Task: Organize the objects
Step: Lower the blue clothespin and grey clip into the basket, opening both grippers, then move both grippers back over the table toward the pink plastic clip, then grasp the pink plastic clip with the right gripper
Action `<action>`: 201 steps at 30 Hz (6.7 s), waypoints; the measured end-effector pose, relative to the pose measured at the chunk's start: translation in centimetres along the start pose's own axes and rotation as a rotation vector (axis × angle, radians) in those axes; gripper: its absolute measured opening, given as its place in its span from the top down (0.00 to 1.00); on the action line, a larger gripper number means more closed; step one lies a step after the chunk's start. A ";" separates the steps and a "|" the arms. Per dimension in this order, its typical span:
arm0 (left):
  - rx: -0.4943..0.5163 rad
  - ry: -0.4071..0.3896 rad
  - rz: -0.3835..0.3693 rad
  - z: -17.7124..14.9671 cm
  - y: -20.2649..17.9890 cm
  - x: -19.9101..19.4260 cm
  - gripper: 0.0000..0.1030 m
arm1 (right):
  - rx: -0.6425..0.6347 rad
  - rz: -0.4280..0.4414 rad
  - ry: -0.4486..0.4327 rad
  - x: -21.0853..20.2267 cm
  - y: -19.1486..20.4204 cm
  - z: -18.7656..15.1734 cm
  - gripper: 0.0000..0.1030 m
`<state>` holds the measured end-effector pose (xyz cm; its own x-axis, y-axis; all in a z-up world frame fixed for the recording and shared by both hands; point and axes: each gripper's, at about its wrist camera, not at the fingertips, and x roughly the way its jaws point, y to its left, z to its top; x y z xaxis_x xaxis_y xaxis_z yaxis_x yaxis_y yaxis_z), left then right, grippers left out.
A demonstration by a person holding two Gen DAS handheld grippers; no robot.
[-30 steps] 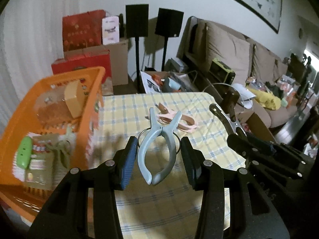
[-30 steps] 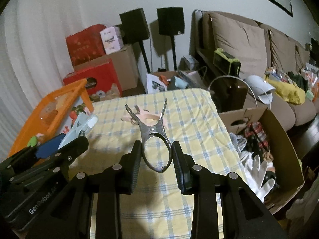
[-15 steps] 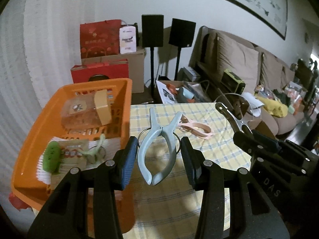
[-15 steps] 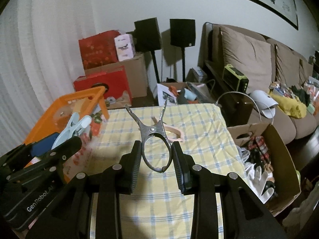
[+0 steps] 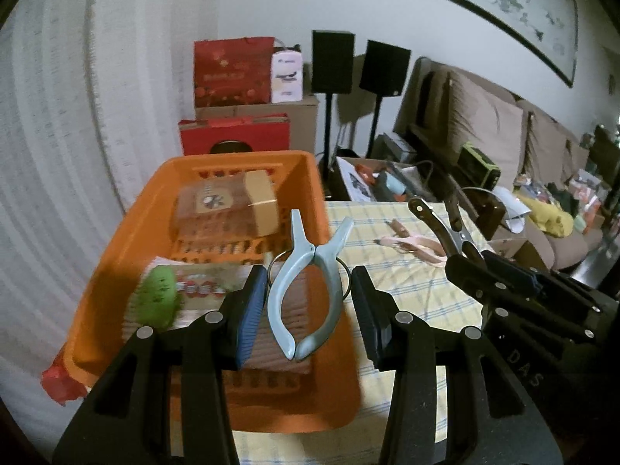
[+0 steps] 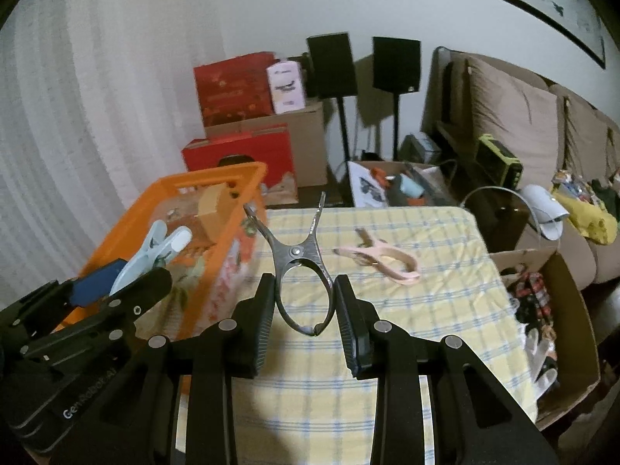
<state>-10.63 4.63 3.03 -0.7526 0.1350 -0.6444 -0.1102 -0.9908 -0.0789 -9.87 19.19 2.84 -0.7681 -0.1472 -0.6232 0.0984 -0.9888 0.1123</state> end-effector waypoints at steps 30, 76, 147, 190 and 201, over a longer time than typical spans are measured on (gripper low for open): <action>-0.086 0.110 0.054 -3.9 9.2 1.1 0.60 | -0.114 0.192 0.113 3.8 9.7 -2.3 0.70; -0.151 0.067 -0.027 -2.9 8.0 -0.4 0.16 | -0.060 0.055 0.052 2.0 5.0 -1.6 0.31; 0.075 0.270 -0.150 2.0 -13.5 15.2 0.20 | 0.141 -0.111 0.232 10.4 -19.9 2.3 0.49; -0.133 0.428 -0.206 0.0 -11.2 22.2 0.36 | 0.145 0.097 0.446 15.7 -17.4 -0.7 0.88; -0.104 0.435 -0.221 -0.7 -12.4 21.3 0.59 | 0.208 0.143 0.423 14.0 -16.3 -2.5 0.90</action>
<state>-24.84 19.79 -10.26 -0.3758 0.3469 -0.8593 -0.1543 -0.9378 -0.3111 -20.69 33.14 -9.62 -0.4274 -0.3206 -0.8453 0.0220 -0.9384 0.3448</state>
